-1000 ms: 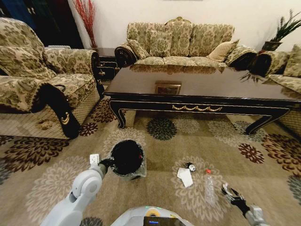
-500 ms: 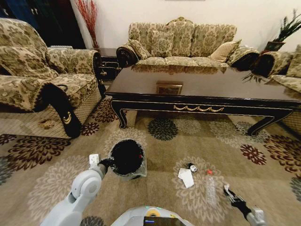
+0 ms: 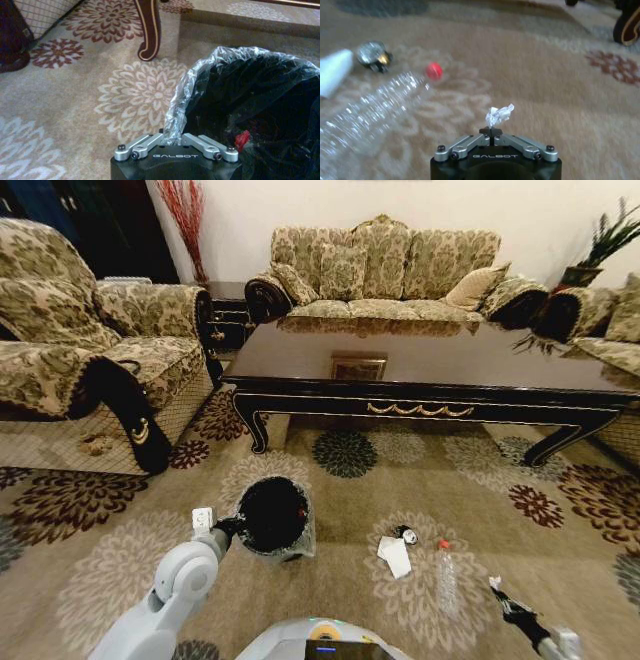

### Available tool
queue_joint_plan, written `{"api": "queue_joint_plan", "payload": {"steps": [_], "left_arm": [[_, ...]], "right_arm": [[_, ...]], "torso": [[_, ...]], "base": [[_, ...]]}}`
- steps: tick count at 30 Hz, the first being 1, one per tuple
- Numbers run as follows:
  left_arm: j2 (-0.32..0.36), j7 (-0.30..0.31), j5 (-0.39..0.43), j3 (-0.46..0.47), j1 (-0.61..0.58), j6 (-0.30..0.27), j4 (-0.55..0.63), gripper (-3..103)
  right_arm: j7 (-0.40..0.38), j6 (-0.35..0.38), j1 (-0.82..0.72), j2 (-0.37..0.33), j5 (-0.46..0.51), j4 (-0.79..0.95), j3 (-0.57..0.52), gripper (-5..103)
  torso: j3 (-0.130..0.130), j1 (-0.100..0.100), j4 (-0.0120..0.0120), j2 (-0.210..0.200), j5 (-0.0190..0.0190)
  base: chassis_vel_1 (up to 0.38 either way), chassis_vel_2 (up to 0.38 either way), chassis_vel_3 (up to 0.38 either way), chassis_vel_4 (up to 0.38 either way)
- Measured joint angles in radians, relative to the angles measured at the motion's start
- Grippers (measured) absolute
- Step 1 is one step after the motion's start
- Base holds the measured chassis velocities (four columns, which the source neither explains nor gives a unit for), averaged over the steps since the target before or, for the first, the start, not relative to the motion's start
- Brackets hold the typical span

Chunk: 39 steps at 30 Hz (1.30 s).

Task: Move to the front of the table and pick up the trash from the floor, then place it into the trash bin.

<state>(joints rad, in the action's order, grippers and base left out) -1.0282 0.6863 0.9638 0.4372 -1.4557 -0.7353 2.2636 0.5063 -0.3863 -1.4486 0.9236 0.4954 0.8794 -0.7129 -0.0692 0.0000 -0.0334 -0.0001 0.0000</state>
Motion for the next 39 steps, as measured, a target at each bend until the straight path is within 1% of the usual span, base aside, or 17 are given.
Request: {"api": "queue_joint_plan", "payload": {"steps": [2,9,11,12,15,17,19,22,23,25,27,28,32,34,35,38,39], "left_arm": [[0.001,-0.001,-0.002,-0.019,0.005,0.0,0.0,2],[0.014,0.013,0.004,-0.076,0.034,0.0,-0.003,2],[0.032,0.022,0.026,-0.104,0.056,0.0,-0.002,2],[0.042,0.025,0.031,-0.114,0.065,0.0,-0.002,2],[0.063,0.032,0.048,-0.137,0.09,0.0,-0.006,2],[0.088,0.033,0.057,-0.178,0.13,0.0,-0.024,2],[0.095,0.033,0.059,-0.191,0.142,0.0,-0.032,2],[0.119,0.028,0.083,-0.256,0.196,0.0,-0.07,2],[0.119,0.028,0.083,-0.256,0.196,0.0,-0.07,2],[0.132,0.023,0.117,-0.299,0.234,0.0,-0.089,2],[0.143,0.02,0.143,-0.339,0.276,0.0,-0.102,2],[0.143,0.02,0.143,-0.339,0.276,0.0,-0.102,2],[0.15,0.021,0.187,-0.396,0.355,0.0,-0.115,2],[0.149,0.038,0.227,-0.436,0.414,0.0,-0.122,2],[0.149,0.038,0.227,-0.436,0.414,0.0,-0.122,2],[0.124,0.083,0.302,-0.504,0.491,0.0,-0.14,2],[0.124,0.083,0.302,-0.504,0.491,0.0,-0.14,2]], "right_arm": [[-0.001,0.0,-0.034,0.001,0.018,0.071,-0.018,0],[-0.004,-0.002,-0.124,0.011,0.047,0.264,-0.05,0],[-0.007,-0.006,-0.167,0.016,0.052,0.368,-0.063,0],[-0.01,-0.006,-0.186,0.017,0.055,0.419,-0.066,0],[-0.019,-0.001,-0.226,0.018,0.062,0.514,-0.073,0],[-0.025,0.003,-0.275,0.023,0.069,0.617,-0.088,0],[-0.026,0.003,-0.291,0.025,0.07,0.655,-0.093,0],[-0.049,0.009,-0.358,0.04,0.059,0.819,-0.12,0],[-0.049,0.009,-0.358,0.04,0.059,0.819,-0.12,0],[-0.057,0.014,-0.397,0.048,0.054,0.928,-0.134,0],[-0.062,0.018,-0.429,0.053,0.048,1.012,-0.141,0],[-0.062,0.018,-0.429,0.053,0.048,1.012,-0.141,0],[-0.075,0.033,-0.471,0.056,0.037,1.151,-0.144,0],[-0.086,0.046,-0.489,0.052,0.028,1.227,-0.143,0],[-0.086,0.046,-0.489,0.052,0.028,1.227,-0.143,0],[-0.121,0.074,-0.486,0.04,-0.008,1.328,-0.102,0],[-0.121,0.074,-0.486,0.04,-0.008,1.328,-0.102,0]], "torso": [[0.0,0.0,-0.0006,0.0,0.0],[0.0,0.0,-0.0002,0.0,0.0],[0.0,0.0,-0.0004,0.0,-0.0001],[0.0,0.0,0.0002,0.0,-0.0006],[0.0,0.0,-0.0009,0.0,0.0001],[0.0,0.0,-0.0003,0.0,-0.0002],[0.0,0.0,0.0,0.0,-0.0003],[0.0,0.0,0.0,0.0,-0.0002],[0.0,0.0,0.0,0.0,-0.0002],[0.0,0.0,-0.0006,0.0,-0.0001],[0.0,0.0,-0.0003,0.0,-0.0005],[0.0,0.0,-0.0003,0.0,-0.0005],[0.0,0.0,-0.0003,0.0,0.0],[0.0,0.0,-0.0002,0.0,-0.0003],[0.0,0.0,-0.0002,0.0,-0.0003],[0.0,0.0,-0.0004,0.0,-0.0001],[0.0,0.0,-0.0004,0.0,-0.0001]], "base": [[0.0,0.0,0.0,0.0],[0.0,0.0,0.0,0.0],[0.0,0.0,0.0,0.0],[0.0,0.0,0.0,0.0],[0.0,0.0,0.0,0.0],[0.0,0.0,0.0,0.0],[0.0,0.0,0.0,0.0],[0.0,0.0,0.0,0.0],[0.0,0.0,0.0,0.0],[0.0,0.0,0.0,0.0],[0.0,0.0,0.0,0.0],[0.0,0.0,0.0,0.0],[0.0,0.0,0.0,0.0],[0.0,0.0,0.0,0.0],[0.0,0.0,0.0,0.0],[0.0,0.0,0.0,0.0],[0.0,0.0,0.0,0.0]]}}
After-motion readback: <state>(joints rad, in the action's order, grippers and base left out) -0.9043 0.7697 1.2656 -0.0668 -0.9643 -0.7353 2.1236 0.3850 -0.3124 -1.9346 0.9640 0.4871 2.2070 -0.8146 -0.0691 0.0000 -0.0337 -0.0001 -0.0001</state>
